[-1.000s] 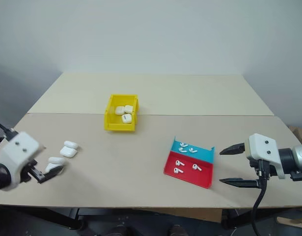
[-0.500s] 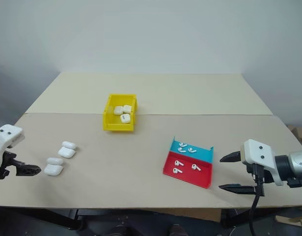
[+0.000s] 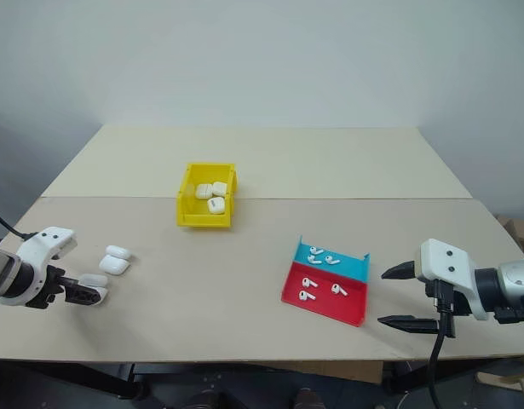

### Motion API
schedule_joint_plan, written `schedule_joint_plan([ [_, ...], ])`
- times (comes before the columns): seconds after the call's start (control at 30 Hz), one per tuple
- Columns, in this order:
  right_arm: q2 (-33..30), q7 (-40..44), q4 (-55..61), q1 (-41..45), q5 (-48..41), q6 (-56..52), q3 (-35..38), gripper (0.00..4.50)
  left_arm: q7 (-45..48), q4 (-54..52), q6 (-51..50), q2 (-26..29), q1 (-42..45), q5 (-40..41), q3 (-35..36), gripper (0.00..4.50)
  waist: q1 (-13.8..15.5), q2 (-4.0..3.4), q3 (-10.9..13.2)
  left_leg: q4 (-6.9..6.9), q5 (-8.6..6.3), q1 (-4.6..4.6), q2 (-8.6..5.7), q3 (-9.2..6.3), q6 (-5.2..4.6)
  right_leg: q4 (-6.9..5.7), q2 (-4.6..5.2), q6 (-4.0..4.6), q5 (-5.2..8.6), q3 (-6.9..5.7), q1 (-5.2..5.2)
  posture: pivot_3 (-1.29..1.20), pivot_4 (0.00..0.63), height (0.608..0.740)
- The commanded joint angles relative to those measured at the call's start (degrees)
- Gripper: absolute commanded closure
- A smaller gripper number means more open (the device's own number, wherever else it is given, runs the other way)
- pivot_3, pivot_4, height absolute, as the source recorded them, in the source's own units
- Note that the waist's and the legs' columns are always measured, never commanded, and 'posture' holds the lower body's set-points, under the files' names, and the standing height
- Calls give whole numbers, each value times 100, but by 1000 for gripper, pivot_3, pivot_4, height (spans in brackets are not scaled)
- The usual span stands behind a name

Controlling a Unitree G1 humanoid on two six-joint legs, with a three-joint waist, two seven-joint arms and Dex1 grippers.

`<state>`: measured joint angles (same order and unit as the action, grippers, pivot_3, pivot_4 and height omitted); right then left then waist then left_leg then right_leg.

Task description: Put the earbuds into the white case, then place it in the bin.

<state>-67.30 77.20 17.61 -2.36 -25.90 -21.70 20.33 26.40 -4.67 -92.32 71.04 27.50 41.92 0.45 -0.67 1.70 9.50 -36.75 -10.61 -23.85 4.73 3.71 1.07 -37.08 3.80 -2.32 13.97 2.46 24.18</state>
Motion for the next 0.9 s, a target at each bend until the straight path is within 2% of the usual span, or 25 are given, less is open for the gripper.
schedule_joint_plan([
  [0.03,-68,-45,160,66,-46,-61,113,23,-30,138,-18,-21,249,-218,-120,0,5,0,0,0,0,0,0,0,0,0,0,-1,-1,0,-1,0,150,740],
  [0.47,-86,-197,162,135,44,-99,1,23,-96,592,-18,-601,509,-566,-377,0,4,1,-1,-5,0,0,-1,-3,0,-1,0,-6,-4,-1,-4,0,150,740],
  [0.9,-118,-251,94,335,64,-177,-148,23,-36,670,-18,-812,581,-671,-424,0,11,2,-1,-7,1,0,-2,-6,-1,-3,0,1,-10,-1,-5,0,150,740],
])
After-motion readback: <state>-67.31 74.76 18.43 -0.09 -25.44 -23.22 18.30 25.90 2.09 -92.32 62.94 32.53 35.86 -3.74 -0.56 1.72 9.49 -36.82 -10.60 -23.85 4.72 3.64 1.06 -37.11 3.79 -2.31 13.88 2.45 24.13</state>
